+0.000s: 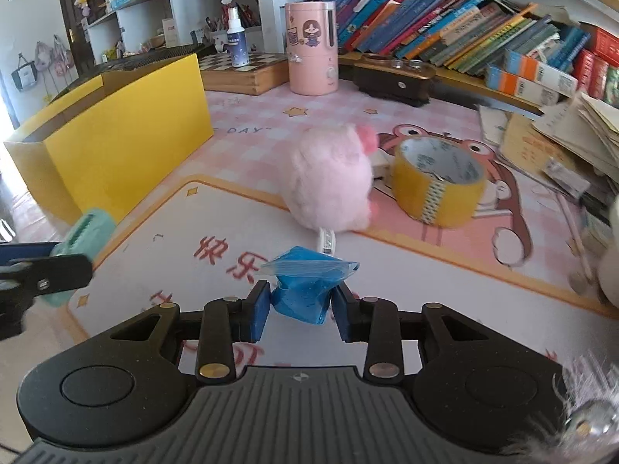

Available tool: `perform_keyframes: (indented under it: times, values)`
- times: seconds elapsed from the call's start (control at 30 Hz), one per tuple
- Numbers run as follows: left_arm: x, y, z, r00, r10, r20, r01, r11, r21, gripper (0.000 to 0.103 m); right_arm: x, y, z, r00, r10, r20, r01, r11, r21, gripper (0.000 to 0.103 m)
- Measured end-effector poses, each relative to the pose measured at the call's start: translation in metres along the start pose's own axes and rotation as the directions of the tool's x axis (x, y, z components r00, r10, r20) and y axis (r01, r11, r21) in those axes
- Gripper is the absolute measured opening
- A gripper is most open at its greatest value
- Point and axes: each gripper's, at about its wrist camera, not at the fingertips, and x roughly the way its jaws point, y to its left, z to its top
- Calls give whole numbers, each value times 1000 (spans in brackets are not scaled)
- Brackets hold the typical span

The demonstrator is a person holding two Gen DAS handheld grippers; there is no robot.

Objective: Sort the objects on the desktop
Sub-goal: 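Carry the stapler and blue bag with both tools to the yellow box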

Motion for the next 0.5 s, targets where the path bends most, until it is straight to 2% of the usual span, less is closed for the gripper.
perform_keyframes:
  times: [0.2,0.37,0.5]
  values:
    - [-14,1,1,998,-45,41,44,999,14,23,-27,2,-5,1000,-4,-1,4,1000,31,31]
    - [-27,15,2,990,-114,81,117,992,-42,23,-51,6,3,1000,1,32,-4,996,91,31]
    - [-33,23,1,984,-151,90,153,988,-14,23,-68,17,1,997,-47,66,39,992,120,31]
